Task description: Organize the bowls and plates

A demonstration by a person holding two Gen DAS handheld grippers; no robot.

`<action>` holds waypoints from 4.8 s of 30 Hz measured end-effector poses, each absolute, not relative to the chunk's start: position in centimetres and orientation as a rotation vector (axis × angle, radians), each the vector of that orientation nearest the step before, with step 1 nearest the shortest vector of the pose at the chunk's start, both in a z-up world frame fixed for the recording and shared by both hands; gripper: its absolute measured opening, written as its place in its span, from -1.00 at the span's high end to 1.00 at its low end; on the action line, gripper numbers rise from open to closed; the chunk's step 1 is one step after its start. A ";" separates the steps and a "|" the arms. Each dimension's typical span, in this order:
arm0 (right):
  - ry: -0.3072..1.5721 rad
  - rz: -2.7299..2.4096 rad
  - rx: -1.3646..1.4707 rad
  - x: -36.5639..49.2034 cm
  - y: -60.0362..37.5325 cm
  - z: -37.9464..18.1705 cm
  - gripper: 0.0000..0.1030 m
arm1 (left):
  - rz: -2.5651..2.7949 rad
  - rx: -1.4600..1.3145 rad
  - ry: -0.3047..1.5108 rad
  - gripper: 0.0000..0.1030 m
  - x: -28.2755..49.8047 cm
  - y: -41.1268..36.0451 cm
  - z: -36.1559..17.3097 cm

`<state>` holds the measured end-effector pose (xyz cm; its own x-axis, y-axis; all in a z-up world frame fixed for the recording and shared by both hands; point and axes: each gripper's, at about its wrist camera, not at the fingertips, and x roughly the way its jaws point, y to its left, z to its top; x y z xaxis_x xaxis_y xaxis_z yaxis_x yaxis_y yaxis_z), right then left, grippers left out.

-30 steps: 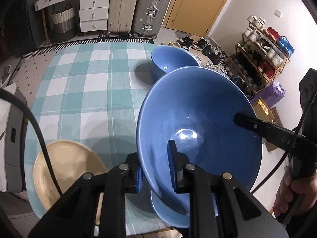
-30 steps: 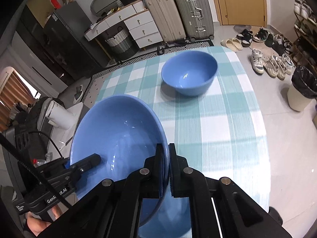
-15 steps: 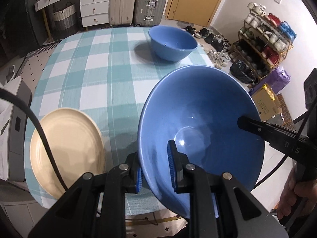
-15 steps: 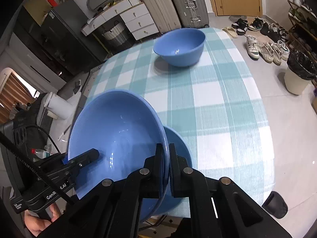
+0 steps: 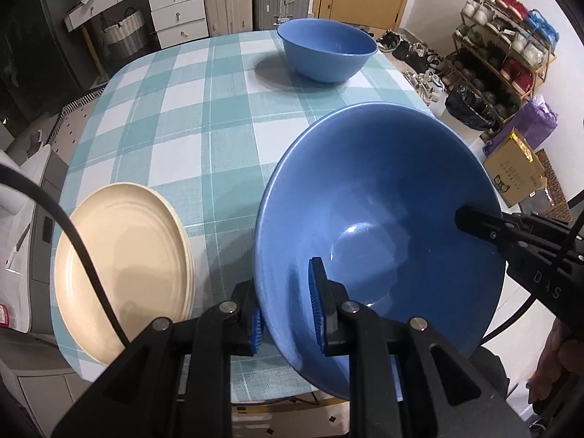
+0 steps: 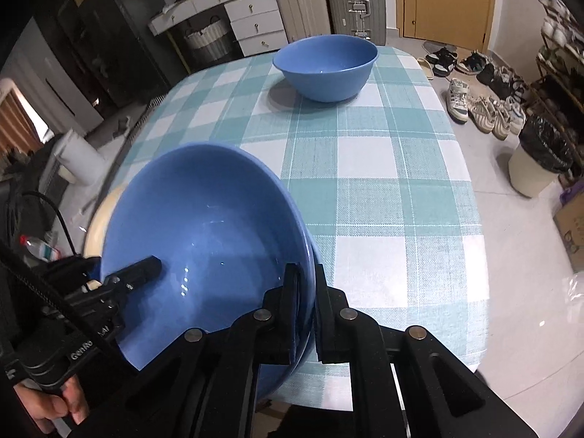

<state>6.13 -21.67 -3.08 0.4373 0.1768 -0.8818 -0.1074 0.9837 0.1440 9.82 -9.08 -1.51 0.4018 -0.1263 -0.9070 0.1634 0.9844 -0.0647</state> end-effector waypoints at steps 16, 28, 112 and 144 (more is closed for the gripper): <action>1.132 0.147 -0.045 6.3 -21.0 -3.8 0.83 | -0.151 0.130 1.135 0.63 9.4 -9.7 -2.3; 1.138 0.145 -0.035 6.0 -21.6 -4.0 0.83 | -0.133 0.144 1.126 0.58 9.4 -9.4 -2.2; 0.471 0.163 0.213 4.7 -22.6 -3.0 -0.77 | -0.141 -0.028 0.811 -0.51 9.1 -4.9 -1.1; 0.320 0.245 0.032 0.2 -19.0 -0.9 -0.98 | 0.019 0.132 0.451 -1.00 5.4 -6.0 1.9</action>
<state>0.22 -18.98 -0.92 0.9199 0.2430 -0.3078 -0.2331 0.9700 0.0693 5.41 -6.05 1.86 0.9002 0.0472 -0.4330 0.0112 0.9913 0.1314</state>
